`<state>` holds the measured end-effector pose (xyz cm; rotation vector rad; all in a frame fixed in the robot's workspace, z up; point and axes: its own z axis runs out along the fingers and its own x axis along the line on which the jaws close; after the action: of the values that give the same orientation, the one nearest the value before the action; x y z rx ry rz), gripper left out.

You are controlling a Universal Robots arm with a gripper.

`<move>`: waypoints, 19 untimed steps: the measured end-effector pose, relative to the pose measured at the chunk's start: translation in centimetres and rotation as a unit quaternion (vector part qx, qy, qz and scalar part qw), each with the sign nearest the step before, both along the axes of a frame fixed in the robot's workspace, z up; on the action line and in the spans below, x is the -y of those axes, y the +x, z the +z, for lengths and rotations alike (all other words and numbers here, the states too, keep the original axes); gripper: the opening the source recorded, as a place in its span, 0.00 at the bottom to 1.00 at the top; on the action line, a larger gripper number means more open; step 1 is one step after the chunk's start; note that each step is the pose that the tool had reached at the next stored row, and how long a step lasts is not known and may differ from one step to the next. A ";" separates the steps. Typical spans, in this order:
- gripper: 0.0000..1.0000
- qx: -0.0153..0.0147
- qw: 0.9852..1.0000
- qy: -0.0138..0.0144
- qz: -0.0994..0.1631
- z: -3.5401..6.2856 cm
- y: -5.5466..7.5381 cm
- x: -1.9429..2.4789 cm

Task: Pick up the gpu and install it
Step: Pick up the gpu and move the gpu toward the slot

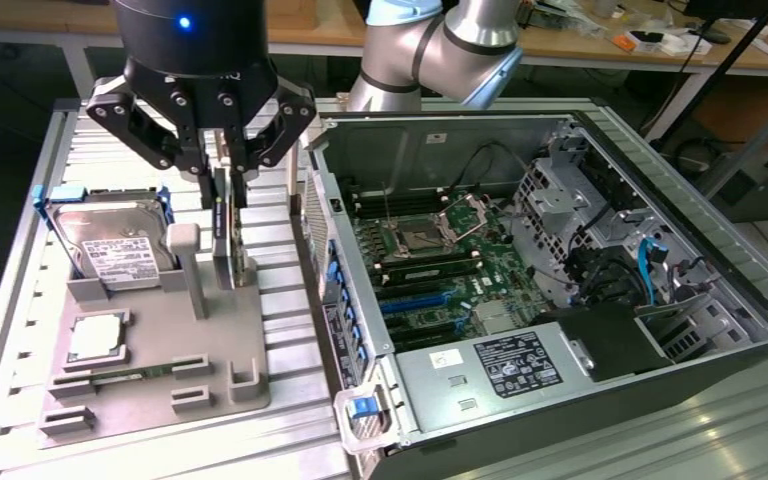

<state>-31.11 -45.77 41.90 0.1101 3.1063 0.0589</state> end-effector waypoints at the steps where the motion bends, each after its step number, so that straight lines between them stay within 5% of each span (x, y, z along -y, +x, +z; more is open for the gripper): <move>1: 0.27 0.000 1.000 0.000 0.000 0.02 0.0 0.00; 19: 0.27 0.000 1.000 0.000 0.000 0.87 0.0 0.00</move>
<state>-31.11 -45.77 42.76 0.1100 3.1063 0.0576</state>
